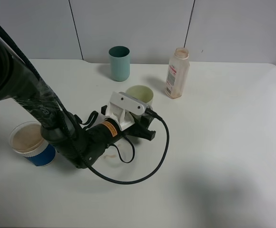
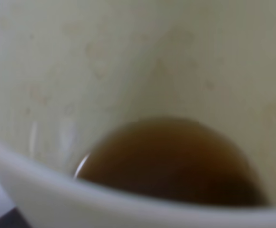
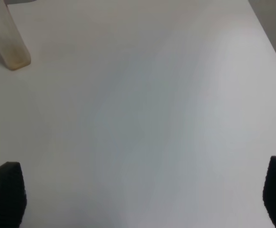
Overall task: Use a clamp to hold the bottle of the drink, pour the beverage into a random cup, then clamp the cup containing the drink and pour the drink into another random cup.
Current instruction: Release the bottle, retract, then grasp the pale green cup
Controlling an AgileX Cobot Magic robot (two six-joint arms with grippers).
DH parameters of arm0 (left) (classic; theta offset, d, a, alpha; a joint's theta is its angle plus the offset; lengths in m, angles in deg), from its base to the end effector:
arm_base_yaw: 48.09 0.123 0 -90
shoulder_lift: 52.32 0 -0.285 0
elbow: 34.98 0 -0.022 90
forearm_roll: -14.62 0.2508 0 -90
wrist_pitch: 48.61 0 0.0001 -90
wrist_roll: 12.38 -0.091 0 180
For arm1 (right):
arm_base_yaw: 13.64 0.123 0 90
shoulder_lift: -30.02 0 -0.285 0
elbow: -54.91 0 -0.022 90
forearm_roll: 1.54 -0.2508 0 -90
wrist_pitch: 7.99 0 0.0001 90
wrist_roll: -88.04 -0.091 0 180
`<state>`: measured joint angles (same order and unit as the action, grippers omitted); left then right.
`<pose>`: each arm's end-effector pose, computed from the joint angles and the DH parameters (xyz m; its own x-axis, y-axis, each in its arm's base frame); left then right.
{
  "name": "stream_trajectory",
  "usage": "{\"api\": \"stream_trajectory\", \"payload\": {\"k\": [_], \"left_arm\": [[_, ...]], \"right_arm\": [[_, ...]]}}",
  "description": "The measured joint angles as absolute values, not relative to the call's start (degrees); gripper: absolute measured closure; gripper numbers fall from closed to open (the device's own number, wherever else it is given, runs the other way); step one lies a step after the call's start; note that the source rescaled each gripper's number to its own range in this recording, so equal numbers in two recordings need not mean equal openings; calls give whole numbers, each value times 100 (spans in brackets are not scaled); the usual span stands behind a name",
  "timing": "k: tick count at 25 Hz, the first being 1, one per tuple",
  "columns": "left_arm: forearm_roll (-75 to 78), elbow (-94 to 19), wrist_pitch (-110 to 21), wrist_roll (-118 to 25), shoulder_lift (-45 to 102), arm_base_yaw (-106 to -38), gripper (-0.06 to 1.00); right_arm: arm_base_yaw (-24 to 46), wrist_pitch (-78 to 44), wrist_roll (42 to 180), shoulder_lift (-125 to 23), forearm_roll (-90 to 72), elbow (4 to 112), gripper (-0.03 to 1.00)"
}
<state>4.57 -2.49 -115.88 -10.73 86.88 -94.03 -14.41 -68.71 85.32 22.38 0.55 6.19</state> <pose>0.2613 -0.2489 0.0413 -0.2344 0.1045 -0.9665 0.5810 0.8122 -0.0531 -0.0049 -0.0028 0.2767 -0.4535 0.0357 -0.8905 0.0552 0.9984 0.0119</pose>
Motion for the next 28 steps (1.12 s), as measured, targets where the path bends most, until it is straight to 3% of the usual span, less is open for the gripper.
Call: {"api": "stream_trajectory", "payload": {"k": [14, 28], "left_arm": [[695, -234, -10133, -1030, 7402, -9336, 94], [1928, -224, -8845, -1043, 6456, -8396, 94]], "right_arm": [[-1441, -6871, 8532, 2238, 55, 619, -3], [-1441, -6871, 8532, 2238, 55, 619, -3]]}}
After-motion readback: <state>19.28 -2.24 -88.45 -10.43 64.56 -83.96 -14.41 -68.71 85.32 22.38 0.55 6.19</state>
